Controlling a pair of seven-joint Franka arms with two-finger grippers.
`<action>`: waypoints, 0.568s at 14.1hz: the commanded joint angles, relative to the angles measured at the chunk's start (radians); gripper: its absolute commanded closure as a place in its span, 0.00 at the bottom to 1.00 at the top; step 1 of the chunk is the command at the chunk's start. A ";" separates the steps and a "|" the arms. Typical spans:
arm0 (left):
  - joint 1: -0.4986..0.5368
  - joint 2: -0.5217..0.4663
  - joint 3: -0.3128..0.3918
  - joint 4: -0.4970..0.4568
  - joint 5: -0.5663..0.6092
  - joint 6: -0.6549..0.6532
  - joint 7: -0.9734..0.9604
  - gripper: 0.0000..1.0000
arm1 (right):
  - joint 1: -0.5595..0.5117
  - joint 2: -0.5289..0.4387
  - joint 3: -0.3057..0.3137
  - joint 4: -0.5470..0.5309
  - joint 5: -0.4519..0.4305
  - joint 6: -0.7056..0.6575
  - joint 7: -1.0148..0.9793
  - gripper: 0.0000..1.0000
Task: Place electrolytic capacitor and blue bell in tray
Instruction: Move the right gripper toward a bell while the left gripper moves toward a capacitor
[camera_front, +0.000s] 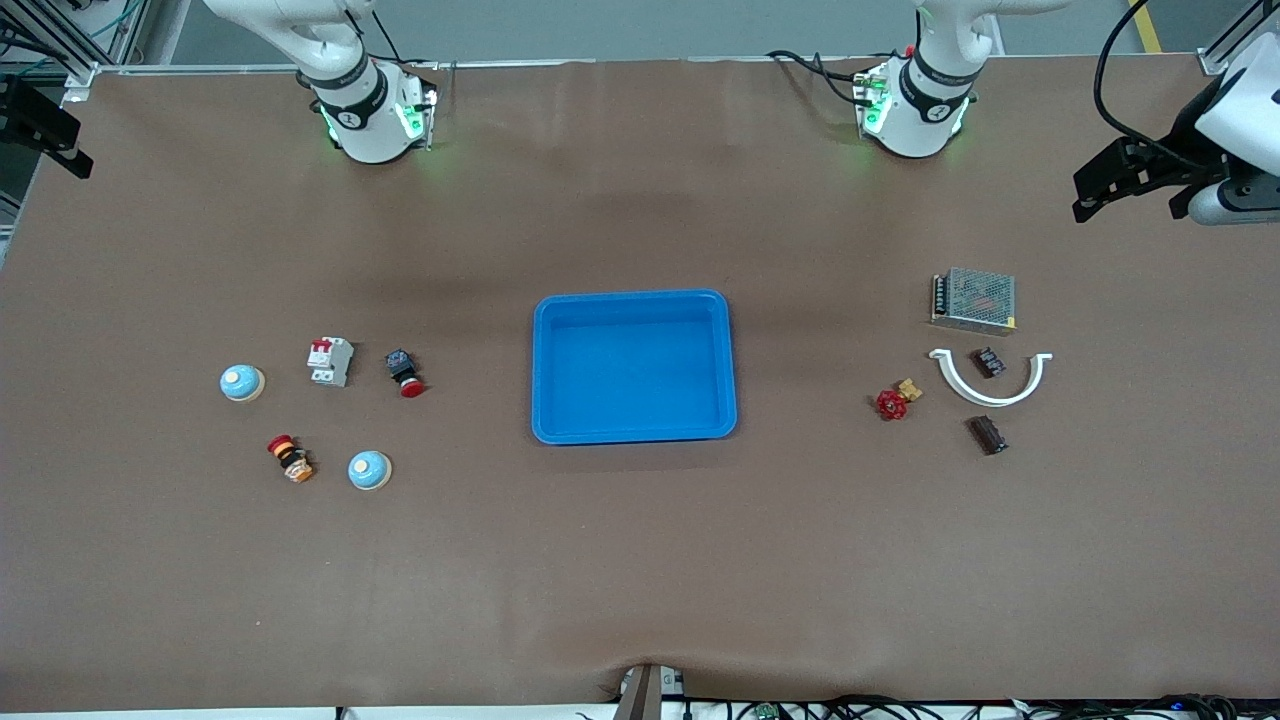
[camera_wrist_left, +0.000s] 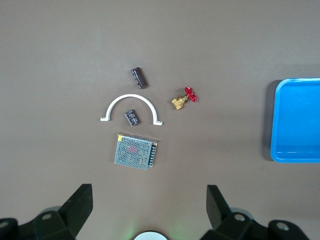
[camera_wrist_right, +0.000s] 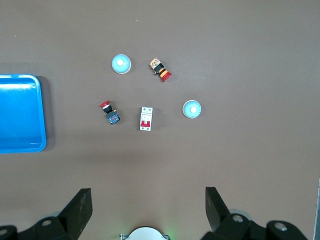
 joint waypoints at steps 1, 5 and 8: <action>-0.001 0.012 0.001 0.023 0.020 -0.010 0.016 0.00 | 0.007 0.003 -0.010 0.017 0.014 -0.005 0.005 0.00; -0.001 0.026 0.002 0.023 0.020 -0.010 0.014 0.00 | 0.010 0.004 -0.010 0.017 0.014 0.001 0.005 0.00; -0.001 0.027 0.002 -0.027 0.020 -0.010 0.011 0.00 | 0.023 0.035 -0.010 0.015 0.014 0.041 0.005 0.00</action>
